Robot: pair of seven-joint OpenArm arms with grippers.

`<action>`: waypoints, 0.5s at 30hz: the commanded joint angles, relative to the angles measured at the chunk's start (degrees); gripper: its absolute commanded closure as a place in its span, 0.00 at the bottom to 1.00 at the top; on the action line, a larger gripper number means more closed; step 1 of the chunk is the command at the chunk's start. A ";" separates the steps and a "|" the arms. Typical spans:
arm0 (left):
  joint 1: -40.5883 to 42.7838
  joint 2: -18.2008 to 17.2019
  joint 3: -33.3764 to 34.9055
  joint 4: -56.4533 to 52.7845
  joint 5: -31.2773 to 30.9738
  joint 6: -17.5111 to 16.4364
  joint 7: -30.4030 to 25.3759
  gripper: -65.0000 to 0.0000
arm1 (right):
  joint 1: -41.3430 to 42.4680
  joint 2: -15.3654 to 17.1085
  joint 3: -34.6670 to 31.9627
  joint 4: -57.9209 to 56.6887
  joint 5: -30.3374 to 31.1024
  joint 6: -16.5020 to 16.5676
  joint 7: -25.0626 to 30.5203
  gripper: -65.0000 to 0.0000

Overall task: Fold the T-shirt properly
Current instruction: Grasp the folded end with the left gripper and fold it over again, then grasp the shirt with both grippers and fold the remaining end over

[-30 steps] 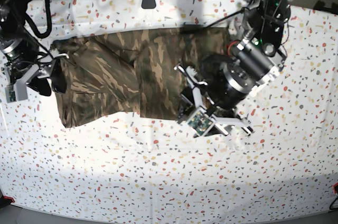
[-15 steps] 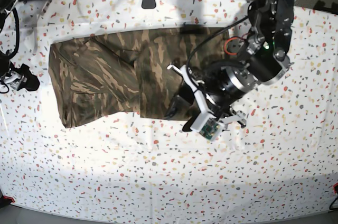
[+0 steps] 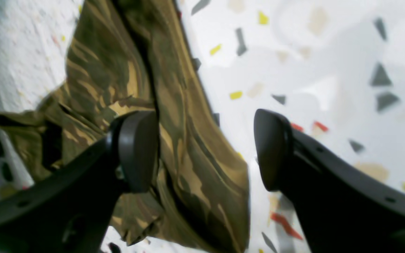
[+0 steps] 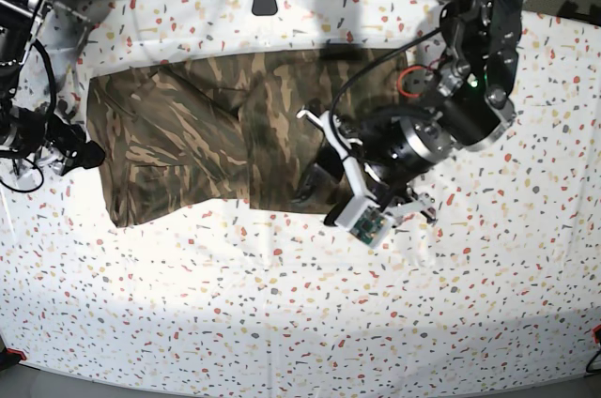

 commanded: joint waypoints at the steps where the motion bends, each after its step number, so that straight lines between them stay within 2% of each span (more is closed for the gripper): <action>1: -0.87 0.13 -0.07 1.05 -0.44 -0.09 0.90 0.61 | 0.68 0.76 -1.60 0.44 1.03 0.25 -0.66 0.34; 5: -0.50 0.09 -0.07 1.05 -0.42 -0.09 11.30 0.61 | 0.79 0.74 -7.67 0.44 5.86 0.25 -2.62 0.34; 9: 2.84 -0.20 -0.07 1.03 1.05 -0.09 11.67 0.61 | 0.81 0.76 -10.05 0.46 10.47 0.25 -5.35 0.34; 13: 7.10 -0.17 -0.07 1.03 10.29 -0.04 10.71 0.61 | 0.79 0.74 -10.05 0.46 12.26 0.25 -6.16 0.35; 15: 8.81 -0.17 -0.07 0.98 13.94 0.00 7.67 0.61 | 0.79 0.72 -10.05 0.46 12.15 0.25 -6.69 0.43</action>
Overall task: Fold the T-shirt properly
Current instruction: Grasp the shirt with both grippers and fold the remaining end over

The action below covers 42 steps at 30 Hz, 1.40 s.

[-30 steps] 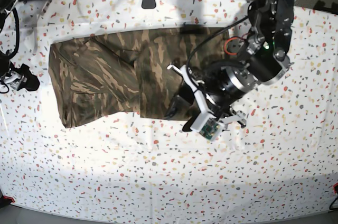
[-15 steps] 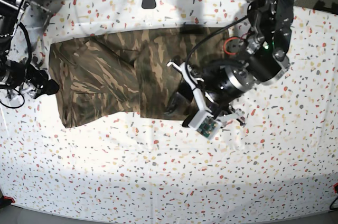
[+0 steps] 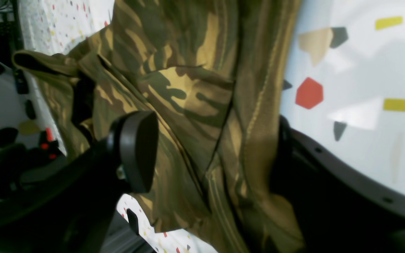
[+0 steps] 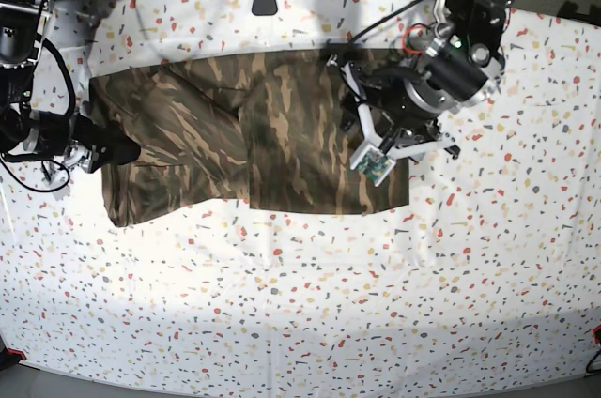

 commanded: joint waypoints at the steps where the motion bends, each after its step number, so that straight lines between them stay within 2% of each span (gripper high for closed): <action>1: -0.02 0.13 -0.02 0.98 1.05 0.07 -2.67 0.61 | 0.79 0.83 0.13 0.39 0.26 0.21 -1.29 0.51; 4: 1.20 0.13 -0.02 0.76 3.48 1.66 -5.25 0.61 | 0.79 0.09 0.13 0.39 0.26 0.21 -1.42 0.79; 7: 1.27 0.13 -0.02 -0.61 4.94 3.43 -5.27 0.61 | 0.79 -1.31 0.13 0.39 0.24 0.21 -1.42 1.00; 9: 1.27 0.15 -0.02 -1.81 5.55 4.39 -5.84 0.61 | 0.79 -2.38 0.13 0.44 0.22 0.21 -1.44 1.00; 16: 1.20 0.15 -0.02 -11.32 5.57 4.37 -9.35 0.61 | 0.79 -5.66 0.13 6.45 0.98 0.21 -3.63 1.00; 23: -2.60 0.44 0.00 -27.96 5.46 4.37 -13.64 0.61 | 0.76 -5.79 -0.07 17.18 11.10 0.21 -4.48 1.00; 26: -4.52 0.48 0.00 -30.73 5.27 4.42 -13.53 0.61 | 0.79 -7.08 -0.44 20.83 12.24 0.21 -4.48 1.00; 31: -6.58 0.55 0.00 -30.69 1.51 4.37 -13.33 0.61 | 1.77 -12.96 -0.52 26.34 12.00 0.21 -4.48 1.00; 35: -7.34 2.27 0.00 -30.69 0.98 4.37 -13.33 0.61 | 4.46 -18.16 -1.66 27.34 10.25 0.21 -4.48 1.00; 42: -7.48 4.90 0.04 -30.69 1.01 4.31 -13.11 0.61 | 9.35 -26.97 -10.19 27.34 3.89 0.21 -4.37 1.00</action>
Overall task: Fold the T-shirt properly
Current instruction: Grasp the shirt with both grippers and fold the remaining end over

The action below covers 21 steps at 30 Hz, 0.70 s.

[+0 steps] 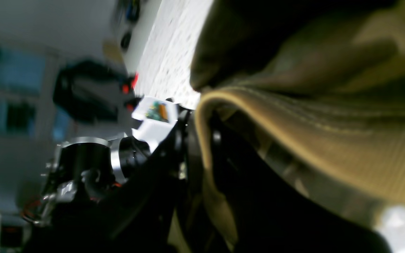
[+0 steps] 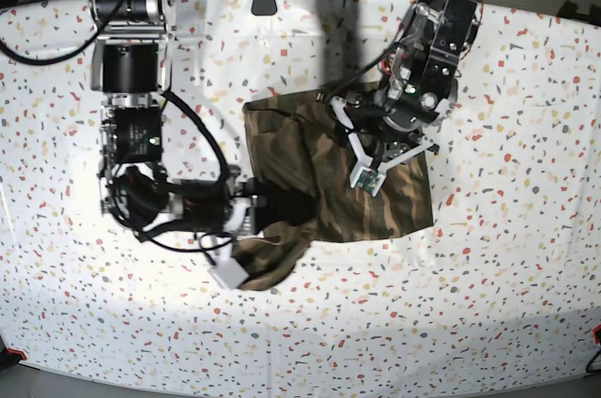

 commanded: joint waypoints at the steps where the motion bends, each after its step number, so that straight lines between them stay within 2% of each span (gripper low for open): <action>1: -0.20 0.70 0.11 0.15 -1.09 -0.50 1.20 0.61 | 2.54 -0.90 -0.90 1.03 0.79 0.25 1.07 1.00; 5: -0.17 0.72 0.11 0.15 -1.07 -0.66 1.42 0.61 | 3.67 -5.86 -4.15 1.03 -7.32 0.25 1.70 1.00; 7: -0.20 0.72 0.11 0.15 -1.07 -0.66 1.68 0.61 | 3.54 -8.66 -4.46 1.01 -13.99 0.25 2.38 1.00; 10: -0.31 0.72 0.11 0.15 -1.07 -0.66 2.14 0.61 | 3.32 -11.13 -4.46 0.96 -19.47 0.25 5.97 1.00; 15: -0.50 0.70 0.11 0.17 -1.09 -0.66 2.97 0.61 | 3.32 -12.02 -4.42 0.94 -25.94 0.25 8.66 1.00; 21: -1.07 0.70 0.09 2.71 -1.07 -0.66 6.23 0.61 | 3.34 -12.37 -4.42 0.94 -26.62 0.25 9.22 1.00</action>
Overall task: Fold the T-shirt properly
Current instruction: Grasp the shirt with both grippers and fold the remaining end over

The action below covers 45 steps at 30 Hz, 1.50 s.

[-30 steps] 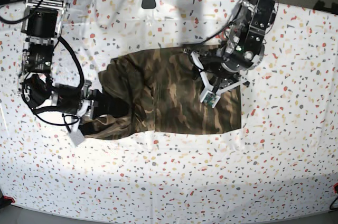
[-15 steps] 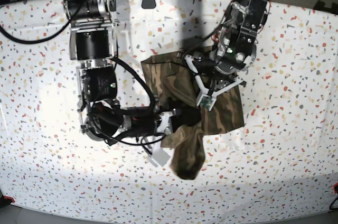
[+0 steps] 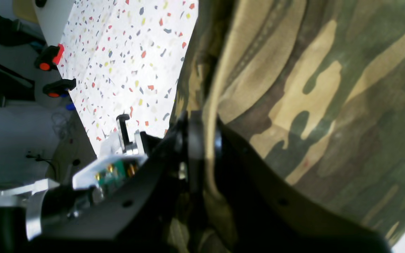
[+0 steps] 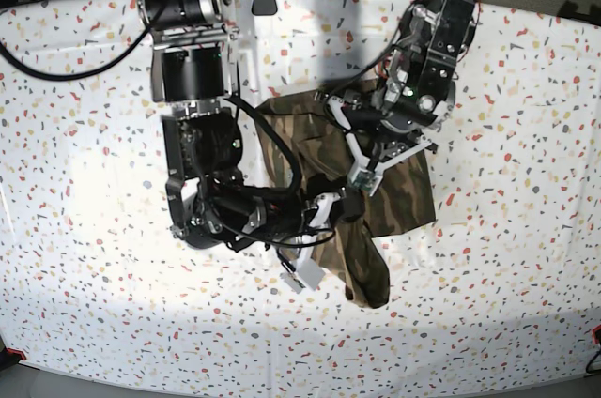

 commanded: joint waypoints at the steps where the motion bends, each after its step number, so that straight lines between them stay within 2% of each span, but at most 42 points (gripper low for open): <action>1: -0.83 0.26 0.09 1.53 -0.72 -0.39 0.50 0.61 | 1.77 -0.57 0.02 0.94 1.75 0.28 1.29 1.00; 5: -2.14 0.24 0.09 3.41 0.98 -0.39 0.52 0.61 | 1.77 -0.57 0.02 0.94 1.79 0.28 1.29 1.00; 12: -3.93 0.20 0.09 3.63 7.87 -0.37 0.48 0.61 | 1.77 -0.55 0.02 0.94 1.79 0.28 1.22 1.00; 16: -4.00 -1.07 0.09 3.63 9.79 -0.37 0.57 0.61 | 1.77 -0.55 0.02 0.94 1.77 0.28 1.25 1.00; 28: -5.57 -11.06 0.04 3.63 9.75 -0.13 0.74 0.61 | 1.77 -0.57 0.02 0.94 1.79 0.28 1.22 1.00; 30: -6.82 -13.20 0.04 3.63 9.68 0.94 0.76 0.61 | 1.77 -0.57 0.02 0.94 1.79 0.28 1.25 1.00; 33: -8.59 -15.04 0.04 3.63 6.32 3.74 2.34 0.61 | 1.77 -0.57 0.02 0.94 1.75 0.28 1.22 1.00; 35: -9.14 -15.10 0.04 3.61 1.42 3.82 4.15 0.61 | 1.77 -0.59 0.02 0.94 1.77 0.28 1.25 1.00; 37: -9.05 -15.13 0.04 3.61 -3.50 3.69 3.65 0.61 | 1.77 -0.72 0.02 0.94 1.77 0.28 1.29 1.00; 39: -9.20 -15.10 0.04 3.61 -4.46 3.74 3.41 0.61 | 1.77 -0.87 0.02 0.94 1.77 0.28 1.25 1.00; 42: -10.34 -15.13 0.04 3.61 0.87 4.59 3.61 0.61 | 1.77 -0.90 0.00 0.94 2.12 0.28 1.22 1.00; 45: -12.52 -15.26 -0.13 3.63 5.29 7.52 3.58 0.61 | 1.77 -0.92 0.00 0.94 3.30 0.28 0.90 1.00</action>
